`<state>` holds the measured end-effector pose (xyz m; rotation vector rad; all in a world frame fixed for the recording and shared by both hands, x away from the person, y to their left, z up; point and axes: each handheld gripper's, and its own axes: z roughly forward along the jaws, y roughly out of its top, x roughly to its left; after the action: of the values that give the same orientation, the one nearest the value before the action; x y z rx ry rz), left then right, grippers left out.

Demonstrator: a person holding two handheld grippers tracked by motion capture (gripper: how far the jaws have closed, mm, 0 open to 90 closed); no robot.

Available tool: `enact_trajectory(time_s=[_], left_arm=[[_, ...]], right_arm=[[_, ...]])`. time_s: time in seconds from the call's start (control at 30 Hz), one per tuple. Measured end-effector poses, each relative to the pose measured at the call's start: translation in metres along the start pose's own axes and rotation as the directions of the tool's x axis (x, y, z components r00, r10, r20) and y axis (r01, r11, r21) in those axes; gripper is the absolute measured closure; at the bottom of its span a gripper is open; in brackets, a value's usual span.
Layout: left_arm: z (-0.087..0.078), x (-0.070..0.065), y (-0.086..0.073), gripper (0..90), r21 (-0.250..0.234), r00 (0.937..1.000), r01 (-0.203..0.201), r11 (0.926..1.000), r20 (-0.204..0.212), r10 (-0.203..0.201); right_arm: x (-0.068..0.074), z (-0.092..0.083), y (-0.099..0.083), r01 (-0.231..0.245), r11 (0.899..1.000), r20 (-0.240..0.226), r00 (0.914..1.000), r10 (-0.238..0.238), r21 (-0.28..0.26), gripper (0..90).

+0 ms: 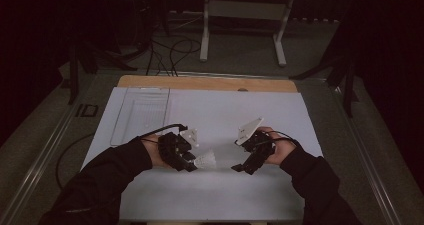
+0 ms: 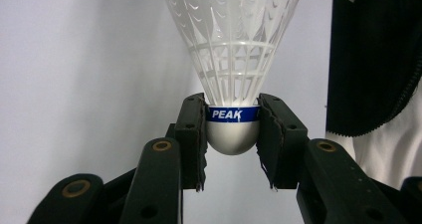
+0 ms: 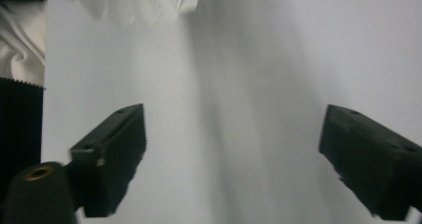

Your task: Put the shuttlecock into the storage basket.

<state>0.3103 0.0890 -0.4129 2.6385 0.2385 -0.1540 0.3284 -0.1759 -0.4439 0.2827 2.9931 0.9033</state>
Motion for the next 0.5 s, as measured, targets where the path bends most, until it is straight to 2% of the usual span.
enact_trajectory(time_s=[0.1, 0.33, 0.5], left_arm=[[-0.007, 0.003, -0.004, 66.1, -0.01, 0.9997, 0.024, 0.9997, -0.007, -0.024], [-0.02, 0.007, -0.012, 66.1, -0.027, 0.9981, 0.054, 0.9982, -0.029, -0.055], [-0.03, 0.011, -0.02, 66.1, -0.034, 0.9955, 0.083, 0.996, -0.043, -0.084]], right_arm=[[0.0, -0.002, -0.005, -0.023, 1.0, 0.005, 0.9997, 0.023, -0.014, 10.4], [0.001, -0.006, -0.019, -0.049, 0.998, 0.077, 0.9957, 0.051, -0.027, 9.0], [0.003, -0.007, -0.028, -0.066, 0.997, 0.082, 0.9942, 0.07, -0.047, 9.0]])
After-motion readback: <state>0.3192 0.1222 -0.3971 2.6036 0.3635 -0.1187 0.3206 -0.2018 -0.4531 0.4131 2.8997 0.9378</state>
